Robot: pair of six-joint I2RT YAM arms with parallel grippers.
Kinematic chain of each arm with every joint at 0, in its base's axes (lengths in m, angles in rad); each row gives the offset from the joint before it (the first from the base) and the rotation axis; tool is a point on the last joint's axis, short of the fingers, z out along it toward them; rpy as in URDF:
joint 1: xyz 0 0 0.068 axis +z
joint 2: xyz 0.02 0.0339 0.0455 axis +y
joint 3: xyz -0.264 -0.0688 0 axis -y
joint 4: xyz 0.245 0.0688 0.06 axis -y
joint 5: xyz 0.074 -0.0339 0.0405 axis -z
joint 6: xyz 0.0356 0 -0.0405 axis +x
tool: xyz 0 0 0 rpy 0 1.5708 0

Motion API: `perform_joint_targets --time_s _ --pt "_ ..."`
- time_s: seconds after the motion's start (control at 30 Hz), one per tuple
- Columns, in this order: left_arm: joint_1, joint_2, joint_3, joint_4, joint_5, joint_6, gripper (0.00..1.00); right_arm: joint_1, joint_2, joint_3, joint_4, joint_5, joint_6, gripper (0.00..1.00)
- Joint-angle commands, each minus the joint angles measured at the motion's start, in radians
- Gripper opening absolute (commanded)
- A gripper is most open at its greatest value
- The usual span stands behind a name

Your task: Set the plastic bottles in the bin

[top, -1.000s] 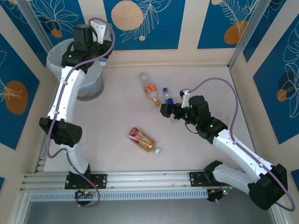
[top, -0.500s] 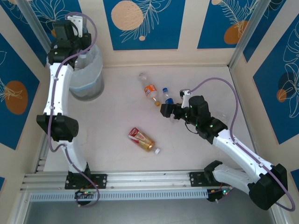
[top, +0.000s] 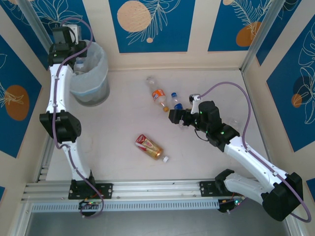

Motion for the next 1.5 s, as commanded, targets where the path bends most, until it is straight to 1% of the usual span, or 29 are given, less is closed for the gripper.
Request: perform_joint_targets --time_s 0.0,0.13,0.2,0.43,0.57,0.63,0.7,0.73,0.77,0.8,0.9,1.07,1.37,1.47 --pt "0.011 0.025 0.024 -0.051 0.017 -0.059 0.32 0.005 -0.006 0.006 0.018 0.021 0.0 0.99" --pt "0.014 0.025 -0.029 -0.051 -0.006 -0.092 0.32 0.006 -0.003 0.005 0.017 0.023 0.001 0.99" --pt "0.017 0.023 -0.052 -0.052 -0.012 -0.114 0.35 0.005 -0.001 0.007 0.013 0.024 -0.001 0.99" --pt "0.025 0.023 -0.096 -0.059 0.043 -0.178 0.39 0.005 0.001 0.007 0.006 0.027 -0.002 0.99" --pt "0.025 0.017 -0.113 -0.085 0.108 -0.233 0.5 0.005 0.0 0.008 0.005 0.029 0.0 0.99" --pt "0.025 0.012 -0.124 -0.088 0.138 -0.255 0.59 0.005 0.003 0.011 0.005 0.028 -0.005 0.99" --pt "0.025 0.009 -0.12 -0.095 0.165 -0.27 0.74 0.006 0.003 0.018 -0.004 0.025 -0.009 0.99" --pt "0.026 0.006 -0.117 -0.096 0.169 -0.277 0.85 0.006 0.005 0.021 -0.009 0.024 -0.013 0.99" --pt "0.026 0.001 -0.117 -0.096 0.17 -0.282 0.94 0.005 0.006 0.026 -0.014 0.024 -0.015 0.99" --pt "0.025 -0.005 -0.118 -0.091 0.178 -0.28 0.97 0.005 0.007 0.029 -0.019 0.024 -0.019 0.99" --pt "0.025 -0.024 -0.114 -0.084 0.205 -0.277 0.99 0.005 0.007 0.034 -0.031 0.03 -0.022 0.99" --pt "0.016 -0.066 -0.122 -0.087 0.238 -0.276 0.99 0.002 0.013 0.044 -0.089 0.076 -0.019 0.99" --pt "-0.02 -0.16 -0.229 -0.014 0.234 -0.265 0.99 -0.021 0.052 0.1 -0.229 0.136 -0.021 1.0" --pt "-0.033 -0.203 -0.286 0.027 0.255 -0.276 0.99 -0.032 0.058 0.114 -0.273 0.148 -0.02 1.0"
